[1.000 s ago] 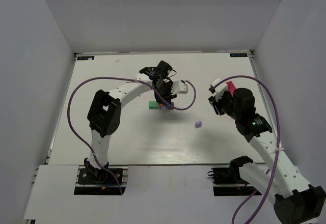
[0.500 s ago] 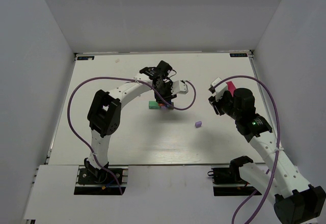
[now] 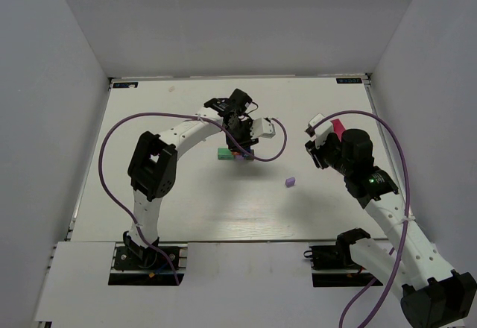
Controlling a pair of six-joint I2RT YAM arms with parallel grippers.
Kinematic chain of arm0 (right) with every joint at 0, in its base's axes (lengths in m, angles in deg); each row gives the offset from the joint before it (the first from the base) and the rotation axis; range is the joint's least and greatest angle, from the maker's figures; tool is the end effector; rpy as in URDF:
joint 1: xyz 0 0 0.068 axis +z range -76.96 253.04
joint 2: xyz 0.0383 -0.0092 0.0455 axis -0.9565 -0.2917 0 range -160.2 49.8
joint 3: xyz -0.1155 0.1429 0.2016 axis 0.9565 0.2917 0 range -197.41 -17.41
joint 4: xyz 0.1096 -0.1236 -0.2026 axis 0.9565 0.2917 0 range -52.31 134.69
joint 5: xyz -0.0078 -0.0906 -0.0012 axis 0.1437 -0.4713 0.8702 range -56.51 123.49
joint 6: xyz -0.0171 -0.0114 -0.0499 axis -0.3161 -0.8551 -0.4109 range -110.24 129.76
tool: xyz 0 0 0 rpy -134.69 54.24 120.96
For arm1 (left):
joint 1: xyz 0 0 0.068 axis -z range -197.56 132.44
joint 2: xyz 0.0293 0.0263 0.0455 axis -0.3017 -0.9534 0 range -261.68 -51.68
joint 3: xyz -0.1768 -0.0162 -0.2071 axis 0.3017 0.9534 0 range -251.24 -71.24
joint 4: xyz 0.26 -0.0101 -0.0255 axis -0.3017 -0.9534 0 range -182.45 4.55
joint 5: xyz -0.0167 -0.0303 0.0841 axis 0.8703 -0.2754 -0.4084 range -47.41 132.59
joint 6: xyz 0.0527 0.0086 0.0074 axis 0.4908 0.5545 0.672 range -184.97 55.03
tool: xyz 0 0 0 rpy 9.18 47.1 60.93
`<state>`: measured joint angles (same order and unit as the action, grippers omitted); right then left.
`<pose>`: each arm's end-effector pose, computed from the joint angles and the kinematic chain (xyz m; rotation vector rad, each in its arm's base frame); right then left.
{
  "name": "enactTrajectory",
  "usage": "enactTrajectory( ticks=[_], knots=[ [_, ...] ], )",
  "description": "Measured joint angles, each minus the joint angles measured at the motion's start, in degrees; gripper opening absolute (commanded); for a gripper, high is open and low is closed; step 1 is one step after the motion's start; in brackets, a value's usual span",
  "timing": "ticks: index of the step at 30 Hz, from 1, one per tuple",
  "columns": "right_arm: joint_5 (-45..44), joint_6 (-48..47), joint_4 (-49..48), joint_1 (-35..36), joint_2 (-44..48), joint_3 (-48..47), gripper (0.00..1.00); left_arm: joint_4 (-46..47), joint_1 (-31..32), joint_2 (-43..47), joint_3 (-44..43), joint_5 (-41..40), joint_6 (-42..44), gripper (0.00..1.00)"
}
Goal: Build the wood block tower
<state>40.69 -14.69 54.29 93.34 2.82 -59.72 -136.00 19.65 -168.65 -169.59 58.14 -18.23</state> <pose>0.1775 0.0705 0.3067 -0.8148 1.7603 0.0739 0.3364 -0.2674 0.2262 1.8831 1.9906 -0.3308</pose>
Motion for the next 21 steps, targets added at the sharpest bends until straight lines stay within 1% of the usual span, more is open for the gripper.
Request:
enactTrajectory(
  ticks=[9, 10, 11, 14, 16, 17, 19, 20, 21],
  knots=[
    [0.0, 0.0, 0.0, 0.0, 0.0, 0.0, 0.4, 0.0, 0.0, -0.7, -0.1, 0.0, 0.1, 0.5],
    [0.0, 0.0, 0.0, 0.0, 0.0, 0.0, 0.4, 0.0, 0.0, -0.8, -0.1, 0.0, 0.1, 0.52],
    [0.0, 0.0, 0.0, 0.0, 0.0, 0.0, 0.4, 0.0, 0.0, -0.8, -0.1, 0.0, 0.1, 0.57],
    [0.0, 0.0, 0.0, 0.0, 0.0, 0.0, 0.4, 0.0, 0.0, -0.8, -0.1, 0.0, 0.2, 0.58],
    [0.0, 0.0, 0.0, 0.0, 0.0, 0.0, 0.4, 0.0, 0.0, -0.8, -0.1, -0.1, 0.1, 0.75],
    [0.0, 0.0, 0.0, 0.0, 0.0, 0.0, 0.4, 0.0, 0.0, -0.8, -0.1, -0.1, 0.5, 0.78],
    [0.0, 0.0, 0.0, 0.0, 0.0, 0.0, 0.4, 0.0, 0.0, -0.8, -0.1, -0.1, 0.4, 0.89],
    [0.0, 0.0, 0.0, 0.0, 0.0, 0.0, 0.4, 0.0, 0.0, -0.8, -0.1, -0.1, 0.4, 0.99],
    [0.0, 0.0, 0.0, 0.0, 0.0, 0.0, 0.4, 0.0, 0.0, -0.8, -0.1, -0.1, 0.3, 0.99]
  ],
)
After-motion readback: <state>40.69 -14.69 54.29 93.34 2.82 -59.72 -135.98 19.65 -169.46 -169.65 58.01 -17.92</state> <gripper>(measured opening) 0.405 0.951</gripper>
